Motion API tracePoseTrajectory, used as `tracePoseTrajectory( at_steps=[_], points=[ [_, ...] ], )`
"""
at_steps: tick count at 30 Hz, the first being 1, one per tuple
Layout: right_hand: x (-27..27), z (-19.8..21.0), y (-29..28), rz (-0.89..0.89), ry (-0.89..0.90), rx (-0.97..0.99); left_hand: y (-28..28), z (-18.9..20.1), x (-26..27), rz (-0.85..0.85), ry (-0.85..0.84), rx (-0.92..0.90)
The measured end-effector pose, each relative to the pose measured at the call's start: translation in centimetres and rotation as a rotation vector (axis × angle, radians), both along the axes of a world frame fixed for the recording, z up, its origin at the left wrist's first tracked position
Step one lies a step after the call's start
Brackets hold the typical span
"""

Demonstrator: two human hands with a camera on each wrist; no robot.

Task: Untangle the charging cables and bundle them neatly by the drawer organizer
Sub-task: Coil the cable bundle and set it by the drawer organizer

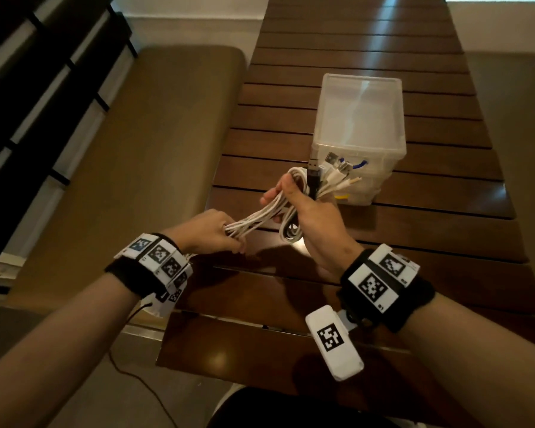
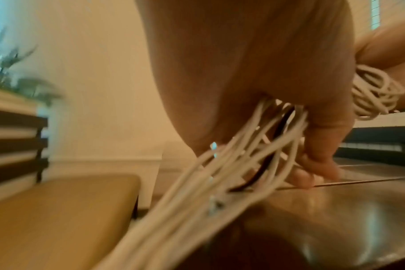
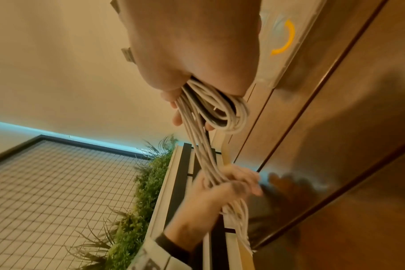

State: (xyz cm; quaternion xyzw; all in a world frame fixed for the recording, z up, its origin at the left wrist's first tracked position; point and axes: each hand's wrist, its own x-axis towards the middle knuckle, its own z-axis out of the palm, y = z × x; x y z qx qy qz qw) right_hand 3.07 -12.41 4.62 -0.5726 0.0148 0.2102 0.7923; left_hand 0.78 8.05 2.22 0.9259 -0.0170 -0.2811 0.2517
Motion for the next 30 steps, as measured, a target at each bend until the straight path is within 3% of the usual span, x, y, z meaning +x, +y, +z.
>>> tracePoseTrajectory(
  at_steps=[6, 10, 15, 17, 21, 26, 30],
  points=[
    [0.3, -0.6, 1.9, 0.033, -0.031, 0.042, 8.9, -1.5, -1.8, 0.221, -0.141, 0.166],
    [-0.2, -0.8, 2.5, 0.043, -0.017, 0.05, 9.7, -0.5, -2.7, 0.255, -0.199, 0.134],
    [2.8, 2.1, -2.5, -0.075, -0.043, 0.108, 3.7, 1.2, -2.0, 0.179, -0.291, -0.006],
    [3.7, 3.3, -5.1, -0.115, -0.056, 0.169, 0.7, 1.6, -1.4, 0.07, -0.207, -0.049],
    [2.2, 3.4, -8.9, -0.154, -0.028, 0.13, -2.1, 2.5, -0.4, -0.127, -0.002, 0.093],
    [0.3, 1.4, -10.3, -0.208, 0.017, 0.194, -9.4, 5.2, -0.8, -0.265, -0.259, -0.037],
    [-0.4, 1.1, -11.3, -0.238, 0.048, 0.163, -16.1, 4.0, -0.7, -0.273, -0.456, 0.098]
  ],
)
